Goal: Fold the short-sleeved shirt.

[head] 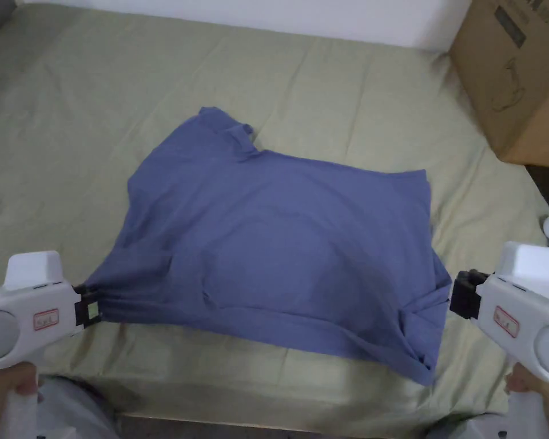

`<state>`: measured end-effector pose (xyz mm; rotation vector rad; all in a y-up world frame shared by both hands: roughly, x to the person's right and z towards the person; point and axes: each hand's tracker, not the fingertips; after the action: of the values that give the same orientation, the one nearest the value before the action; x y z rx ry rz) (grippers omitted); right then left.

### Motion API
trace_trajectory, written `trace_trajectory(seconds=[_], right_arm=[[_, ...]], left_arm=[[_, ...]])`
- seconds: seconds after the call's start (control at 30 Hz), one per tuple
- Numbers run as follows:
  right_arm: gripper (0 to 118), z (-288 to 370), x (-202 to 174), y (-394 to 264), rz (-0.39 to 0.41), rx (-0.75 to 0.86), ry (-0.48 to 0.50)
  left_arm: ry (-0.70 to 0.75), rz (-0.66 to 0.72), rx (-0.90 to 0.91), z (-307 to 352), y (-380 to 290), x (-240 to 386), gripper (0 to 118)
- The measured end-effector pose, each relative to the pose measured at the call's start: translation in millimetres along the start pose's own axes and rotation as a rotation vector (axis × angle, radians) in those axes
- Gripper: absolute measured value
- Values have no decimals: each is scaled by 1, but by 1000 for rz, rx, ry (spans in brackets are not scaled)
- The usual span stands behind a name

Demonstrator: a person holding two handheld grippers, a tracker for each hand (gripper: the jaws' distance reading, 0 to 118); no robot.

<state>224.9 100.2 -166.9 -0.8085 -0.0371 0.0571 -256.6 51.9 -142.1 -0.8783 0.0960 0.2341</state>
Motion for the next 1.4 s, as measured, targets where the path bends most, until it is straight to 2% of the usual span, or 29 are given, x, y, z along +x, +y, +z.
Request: trace_trajectory(seconds=[0.03,0.07,0.1,0.2,0.33,0.4,0.47,0.6,0.83,1.0,1.17,1.4], right_arm=[[95,-10,4,-2,-12,-42,24],[112,-23,8,-5,2,-108,47],[117,-35,10,-8,-5,-148,68],[116,-61,10,-17,-44,-208,4],[115,-101,8,-29,-24,-310,-55],[105,-112,8,-34,-37,-335,-70],[84,-112,3,-38,-52,-347,-52],[10,-114,6,-45,-57,-356,-13],[7,-59,38,-32,-209,-241,27],[6,-37,72,-13,-366,-163,80],[6,-33,70,30,-364,-122,90],[6,-80,57,98,-352,-155,16]], left_arm=[[-1,-4,13,4,2,2,0],[-6,-3,28,7,3,4,0],[-11,1,32,7,4,4,0],[-23,5,38,12,8,7,0],[-23,3,50,14,11,12,0],[-19,-1,52,13,11,14,0],[-13,-5,48,12,11,15,0],[-2,-2,35,9,10,17,0],[9,42,41,10,13,13,0],[-5,111,67,15,21,7,0],[-42,208,143,19,56,2,0],[-35,199,199,-12,134,23,0]])
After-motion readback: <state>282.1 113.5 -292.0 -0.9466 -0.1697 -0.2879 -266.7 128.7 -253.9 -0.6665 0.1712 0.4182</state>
